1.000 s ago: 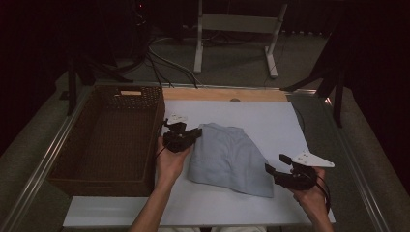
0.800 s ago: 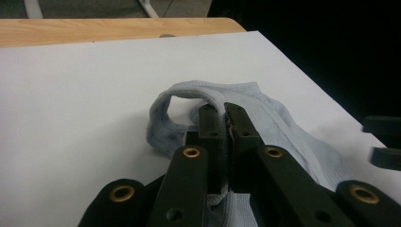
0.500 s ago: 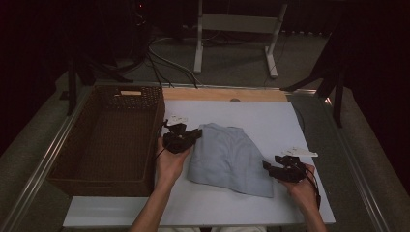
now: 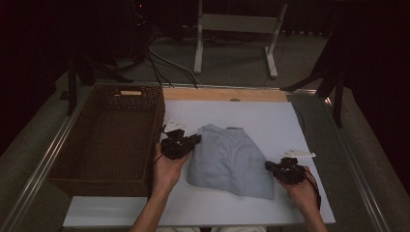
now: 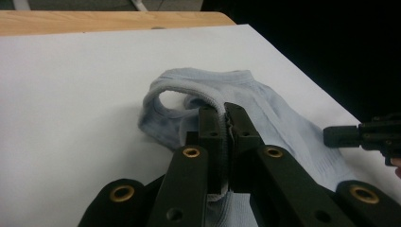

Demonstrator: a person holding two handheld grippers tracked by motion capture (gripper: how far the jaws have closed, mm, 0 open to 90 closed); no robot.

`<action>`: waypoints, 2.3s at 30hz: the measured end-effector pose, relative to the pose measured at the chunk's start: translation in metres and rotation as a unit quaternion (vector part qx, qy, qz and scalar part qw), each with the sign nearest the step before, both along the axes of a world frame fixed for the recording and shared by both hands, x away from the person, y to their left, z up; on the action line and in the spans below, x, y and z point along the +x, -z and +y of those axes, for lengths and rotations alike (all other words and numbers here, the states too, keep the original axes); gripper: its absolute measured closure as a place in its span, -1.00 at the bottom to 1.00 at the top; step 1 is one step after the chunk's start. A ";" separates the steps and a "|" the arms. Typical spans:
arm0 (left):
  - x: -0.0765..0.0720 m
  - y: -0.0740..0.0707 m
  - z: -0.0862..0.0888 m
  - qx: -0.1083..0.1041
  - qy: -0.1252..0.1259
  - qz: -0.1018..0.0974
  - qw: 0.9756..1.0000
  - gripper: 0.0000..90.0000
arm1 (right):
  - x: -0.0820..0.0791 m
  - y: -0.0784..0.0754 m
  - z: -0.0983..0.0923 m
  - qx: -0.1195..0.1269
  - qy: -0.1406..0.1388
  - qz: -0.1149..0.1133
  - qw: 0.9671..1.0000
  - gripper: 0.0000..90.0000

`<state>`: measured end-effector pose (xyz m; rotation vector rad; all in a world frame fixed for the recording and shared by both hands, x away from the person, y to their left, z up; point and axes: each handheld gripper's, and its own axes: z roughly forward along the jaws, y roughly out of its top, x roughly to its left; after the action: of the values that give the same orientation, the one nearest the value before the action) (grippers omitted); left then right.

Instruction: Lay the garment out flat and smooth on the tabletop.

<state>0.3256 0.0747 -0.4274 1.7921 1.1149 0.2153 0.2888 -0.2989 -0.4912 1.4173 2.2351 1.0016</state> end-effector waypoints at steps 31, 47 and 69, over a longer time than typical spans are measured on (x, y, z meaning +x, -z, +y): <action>0.020 0.016 -0.019 0.051 -0.046 0.008 0.998 0.97 | -0.003 -0.018 -0.022 -0.034 0.097 -0.083 0.991 0.96; 0.008 0.026 -0.025 0.024 -0.020 -0.027 0.999 -0.35 | -0.002 -0.009 -0.020 -0.018 0.082 -0.053 0.995 0.02; -0.014 0.057 -0.018 0.027 0.004 -0.002 1.000 -0.28 | -0.022 -0.001 -0.036 0.002 0.077 -0.031 0.997 -0.12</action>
<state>0.3112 0.0566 -0.4843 1.8435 1.1095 0.2462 0.2669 -0.3352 -0.4903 1.5132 2.0448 0.9863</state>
